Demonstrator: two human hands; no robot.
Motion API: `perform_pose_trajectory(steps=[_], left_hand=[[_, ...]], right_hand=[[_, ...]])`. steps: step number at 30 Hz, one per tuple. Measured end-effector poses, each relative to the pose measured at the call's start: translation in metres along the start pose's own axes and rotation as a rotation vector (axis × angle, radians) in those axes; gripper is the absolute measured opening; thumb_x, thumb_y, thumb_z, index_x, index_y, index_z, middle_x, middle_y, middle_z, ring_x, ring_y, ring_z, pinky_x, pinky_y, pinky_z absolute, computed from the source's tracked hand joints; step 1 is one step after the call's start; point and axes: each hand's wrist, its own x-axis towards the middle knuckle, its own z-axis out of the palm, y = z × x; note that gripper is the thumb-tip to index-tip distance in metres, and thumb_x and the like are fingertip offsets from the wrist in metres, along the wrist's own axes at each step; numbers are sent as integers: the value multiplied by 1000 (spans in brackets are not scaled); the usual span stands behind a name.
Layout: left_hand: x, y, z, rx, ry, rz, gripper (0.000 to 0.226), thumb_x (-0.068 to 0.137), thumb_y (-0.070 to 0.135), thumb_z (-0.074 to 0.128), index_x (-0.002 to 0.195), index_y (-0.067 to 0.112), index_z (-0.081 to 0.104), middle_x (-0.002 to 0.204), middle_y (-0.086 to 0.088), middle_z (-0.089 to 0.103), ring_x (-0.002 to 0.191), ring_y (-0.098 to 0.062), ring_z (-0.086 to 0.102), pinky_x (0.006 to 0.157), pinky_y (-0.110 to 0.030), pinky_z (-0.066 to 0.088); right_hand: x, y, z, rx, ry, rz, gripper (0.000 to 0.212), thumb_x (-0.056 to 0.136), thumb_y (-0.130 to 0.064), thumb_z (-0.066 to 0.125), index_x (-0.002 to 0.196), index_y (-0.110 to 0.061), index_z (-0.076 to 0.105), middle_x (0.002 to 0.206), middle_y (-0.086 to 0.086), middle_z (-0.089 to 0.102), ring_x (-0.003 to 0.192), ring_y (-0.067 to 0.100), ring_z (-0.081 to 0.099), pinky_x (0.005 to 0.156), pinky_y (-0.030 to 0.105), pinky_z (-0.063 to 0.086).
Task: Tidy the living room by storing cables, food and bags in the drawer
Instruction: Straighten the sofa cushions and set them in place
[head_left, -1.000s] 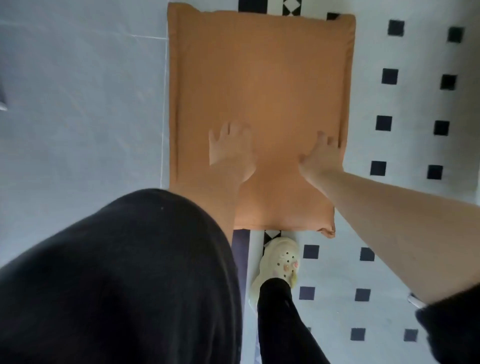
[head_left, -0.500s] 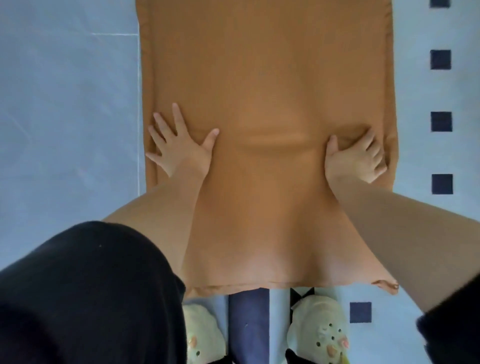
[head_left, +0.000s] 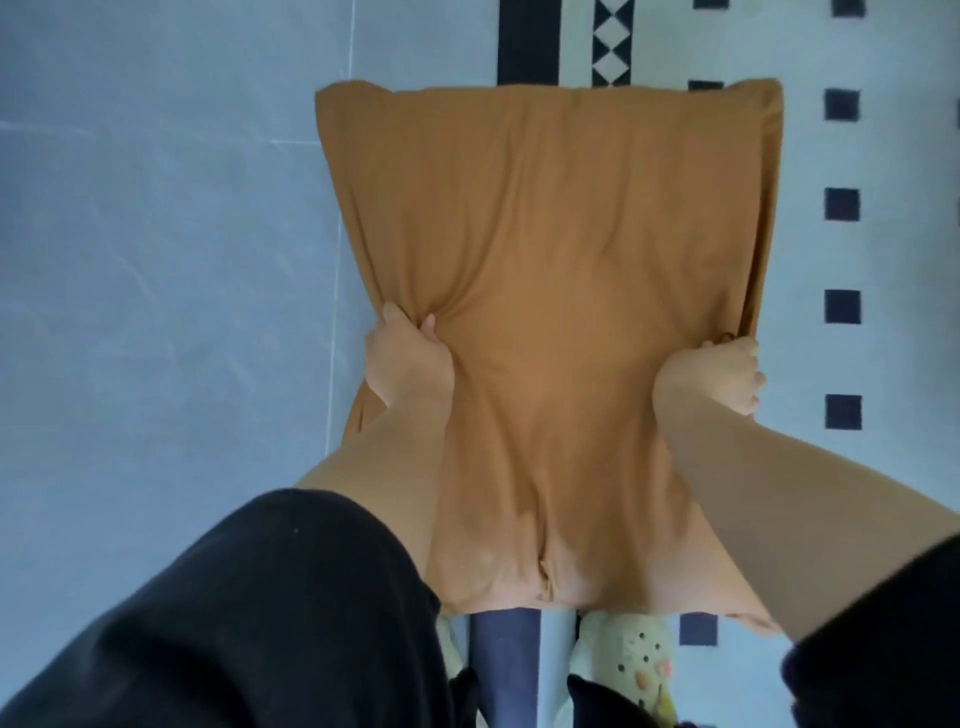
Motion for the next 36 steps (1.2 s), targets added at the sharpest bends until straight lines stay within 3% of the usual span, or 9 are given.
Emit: perform_pose_trajectory(steps=[13,18,25,36], left_hand=[[-131,70,-214,150,-70,63,27,100,29,41,106,3,49,103,-16,58,98,-31,53,73,-36,37],[-185,143,-291,114,-73,153,31,99,32,41,110,3,48,105,-16,58,99,-31,53,75,-39,40],[-260,235,-379,72,6,334,31,100,31,40,110,3,47,107,-16,57,101,-31,53,74,-37,38],[-382,291,-462,29,71,498,31,101,30,37,112,3,48,110,-18,57,102,-32,52,80,-40,40]], right_hand=[[-97,12,-237,82,-107,70,30,97,-13,36,124,-7,44,123,15,56,118,32,46,102,42,32],[-92,21,-352,235,-62,100,30,94,-12,38,123,-9,46,120,13,59,113,31,50,102,46,36],[-86,43,-497,407,33,118,38,92,-12,40,129,-13,45,128,9,56,121,29,49,105,42,34],[-122,122,-648,538,138,111,32,87,-6,38,117,-9,49,116,11,60,108,31,53,97,46,41]])
